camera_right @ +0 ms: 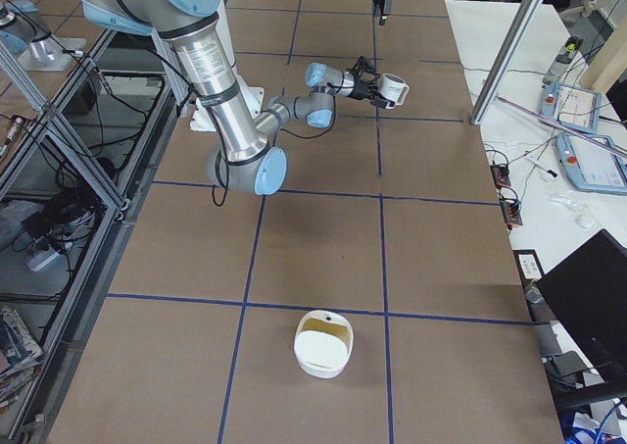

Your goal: Left arm hands cup to right arm to dump lemon

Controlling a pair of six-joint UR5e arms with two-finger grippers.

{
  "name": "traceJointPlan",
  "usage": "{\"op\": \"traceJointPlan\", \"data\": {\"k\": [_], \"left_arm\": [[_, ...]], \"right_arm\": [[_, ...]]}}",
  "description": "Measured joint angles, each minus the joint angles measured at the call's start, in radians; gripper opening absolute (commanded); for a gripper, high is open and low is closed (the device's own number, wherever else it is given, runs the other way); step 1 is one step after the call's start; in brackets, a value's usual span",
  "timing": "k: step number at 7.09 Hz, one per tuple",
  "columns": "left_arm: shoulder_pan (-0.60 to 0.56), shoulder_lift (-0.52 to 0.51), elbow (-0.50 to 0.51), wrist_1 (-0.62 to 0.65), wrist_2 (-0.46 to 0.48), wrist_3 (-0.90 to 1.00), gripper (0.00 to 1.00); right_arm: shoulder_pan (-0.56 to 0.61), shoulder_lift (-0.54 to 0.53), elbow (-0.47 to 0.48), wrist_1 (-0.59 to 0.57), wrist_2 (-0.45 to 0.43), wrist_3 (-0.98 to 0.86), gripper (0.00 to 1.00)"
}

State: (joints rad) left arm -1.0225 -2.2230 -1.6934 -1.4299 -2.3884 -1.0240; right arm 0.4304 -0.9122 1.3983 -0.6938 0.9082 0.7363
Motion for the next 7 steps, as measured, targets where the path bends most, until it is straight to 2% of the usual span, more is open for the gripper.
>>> {"op": "traceJointPlan", "data": {"k": [3,6,7], "left_arm": [[0.076,-0.064,0.009,-0.013,-0.001,-0.132,0.97],[0.101,-0.127,0.05,-0.017,0.001,-0.189,0.93],[0.112,-0.144,0.073,-0.028,0.001,-0.199,0.89]], "right_arm": [[-0.082,0.066,0.0,-0.075,-0.099,0.016,0.41],[-0.126,0.08,-0.003,-0.095,-0.131,0.001,0.52],[-0.133,0.097,-0.004,-0.118,-0.137,-0.001,0.54]]}}
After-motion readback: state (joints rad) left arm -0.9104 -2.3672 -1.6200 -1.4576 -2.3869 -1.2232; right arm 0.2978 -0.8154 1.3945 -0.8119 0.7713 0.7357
